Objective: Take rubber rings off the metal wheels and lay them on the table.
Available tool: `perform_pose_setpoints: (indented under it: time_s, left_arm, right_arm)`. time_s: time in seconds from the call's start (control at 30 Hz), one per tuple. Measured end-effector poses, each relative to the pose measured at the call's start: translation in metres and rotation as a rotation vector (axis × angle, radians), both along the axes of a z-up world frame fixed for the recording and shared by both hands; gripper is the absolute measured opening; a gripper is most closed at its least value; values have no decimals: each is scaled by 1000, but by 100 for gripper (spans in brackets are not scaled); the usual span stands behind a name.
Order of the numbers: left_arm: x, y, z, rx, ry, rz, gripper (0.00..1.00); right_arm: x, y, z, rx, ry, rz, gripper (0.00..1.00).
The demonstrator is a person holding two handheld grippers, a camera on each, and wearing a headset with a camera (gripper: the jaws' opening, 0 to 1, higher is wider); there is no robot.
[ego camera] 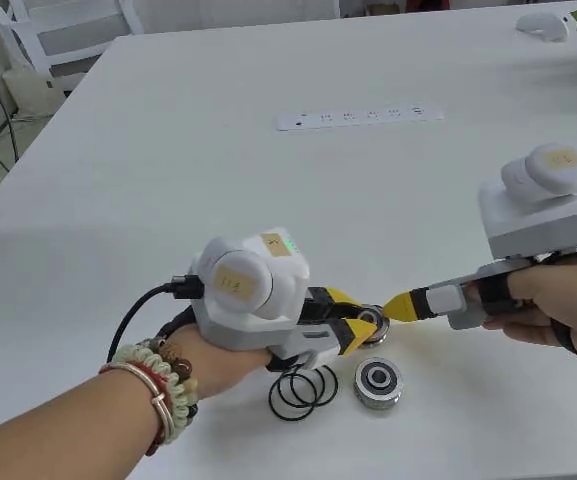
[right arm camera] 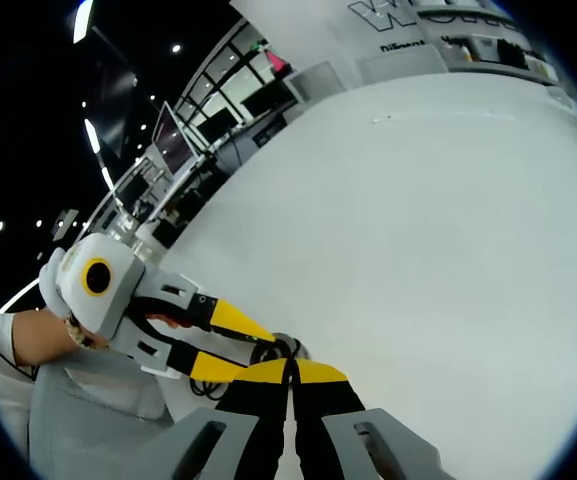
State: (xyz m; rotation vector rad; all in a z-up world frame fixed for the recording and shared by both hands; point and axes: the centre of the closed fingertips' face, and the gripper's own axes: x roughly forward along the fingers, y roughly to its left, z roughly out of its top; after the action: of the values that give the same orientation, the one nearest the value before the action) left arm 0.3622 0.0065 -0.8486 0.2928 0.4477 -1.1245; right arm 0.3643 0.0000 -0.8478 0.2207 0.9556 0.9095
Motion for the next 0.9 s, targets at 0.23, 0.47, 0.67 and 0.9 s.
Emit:
perform_pose_setpoints:
  time_s: [0.23,0.47,0.67,0.9]
  left_arm:
    - [0,0,0,-2,-5,1,13]
    - [-1,0,0,-3,-7,1,13]
    - [-1,1,0,-3,-8,3,13]
    - [-1,1,0,-5,-8,5,14]
  right_arm:
    - [0,1,1,-5,-4,4,0]
    - [-2,5,2,-3,-5,11,0]
    - [-4,9,4,8,-6,21,0]
    - [-6,11,6,10,-10,31,0]
